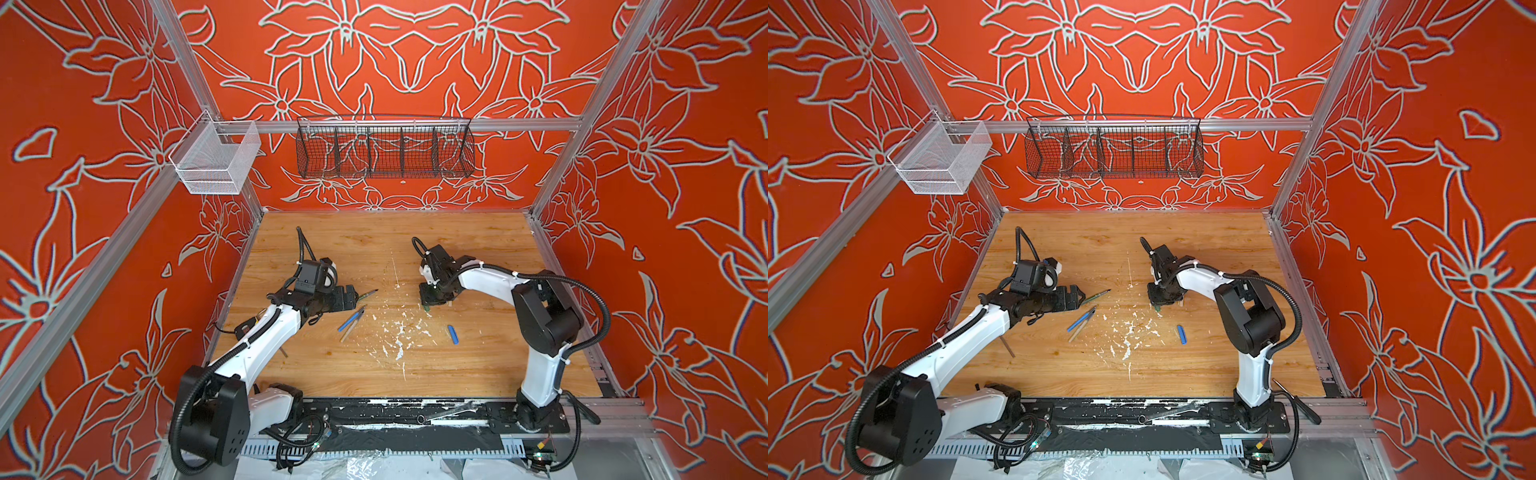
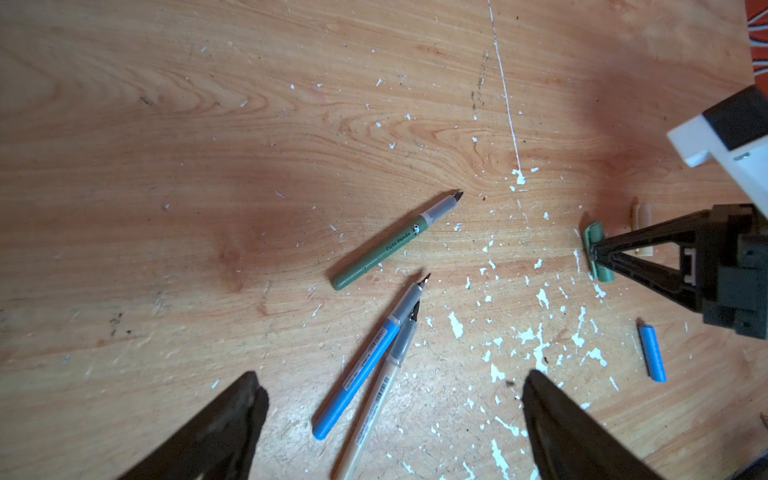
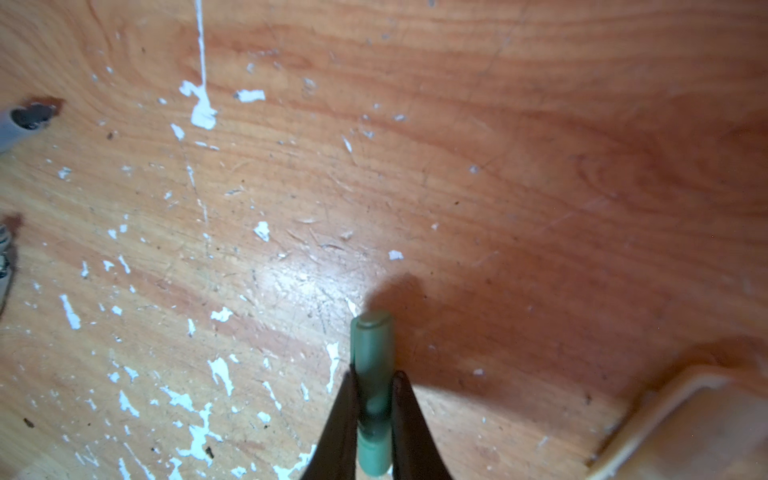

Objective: Insert the pens into the pen caps
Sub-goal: 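Lower the left gripper onto the green pen while the right holds the cap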

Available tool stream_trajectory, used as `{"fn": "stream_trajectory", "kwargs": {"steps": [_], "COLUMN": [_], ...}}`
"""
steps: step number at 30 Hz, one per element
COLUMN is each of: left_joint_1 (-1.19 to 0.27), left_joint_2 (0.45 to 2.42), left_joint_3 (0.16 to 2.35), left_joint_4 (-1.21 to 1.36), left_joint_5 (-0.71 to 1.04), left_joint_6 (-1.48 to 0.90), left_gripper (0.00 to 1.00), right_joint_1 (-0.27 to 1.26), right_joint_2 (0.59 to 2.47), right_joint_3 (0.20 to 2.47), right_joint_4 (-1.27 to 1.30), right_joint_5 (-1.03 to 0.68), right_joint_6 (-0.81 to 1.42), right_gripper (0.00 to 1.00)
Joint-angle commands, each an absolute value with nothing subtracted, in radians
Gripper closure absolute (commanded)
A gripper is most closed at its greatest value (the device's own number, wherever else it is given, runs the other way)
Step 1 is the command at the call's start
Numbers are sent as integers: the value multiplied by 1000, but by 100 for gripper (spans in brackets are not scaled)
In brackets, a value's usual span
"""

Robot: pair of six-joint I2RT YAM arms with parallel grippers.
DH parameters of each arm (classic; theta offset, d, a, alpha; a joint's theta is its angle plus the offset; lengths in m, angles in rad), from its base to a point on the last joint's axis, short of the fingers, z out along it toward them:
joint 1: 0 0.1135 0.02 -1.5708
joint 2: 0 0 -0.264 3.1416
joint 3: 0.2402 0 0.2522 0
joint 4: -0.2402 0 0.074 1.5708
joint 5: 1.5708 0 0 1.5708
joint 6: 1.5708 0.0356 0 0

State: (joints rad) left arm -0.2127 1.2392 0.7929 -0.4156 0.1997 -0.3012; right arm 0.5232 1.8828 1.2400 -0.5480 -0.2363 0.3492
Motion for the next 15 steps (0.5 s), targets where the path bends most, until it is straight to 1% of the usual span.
{"fn": "stream_trajectory", "kwargs": {"steps": [1, 5, 9, 11, 15], "left_joint_1": [-235, -272, -278, -281, -282], "left_joint_2": [1313, 1432, 1532, 1572, 1628], "left_joint_3": [856, 949, 1017, 1045, 1075], "left_joint_4": [-477, -549, -586, -608, -642], "left_joint_5": [151, 64, 59, 48, 21], "left_joint_6": [-250, -197, -161, -144, -127], "left_gripper": [3, 3, 3, 1, 8], "right_joint_1": [518, 514, 509, 507, 508], "right_joint_2": [1817, 1765, 1708, 1687, 1640], "right_joint_3": [1220, 1206, 1174, 1156, 1107], "right_joint_4": [-554, -551, -549, -547, -531], "right_joint_5": [-233, -251, -250, -245, -239], "right_joint_6": [365, 373, 380, 380, 388], "right_gripper": [87, 87, 87, 87, 87]}}
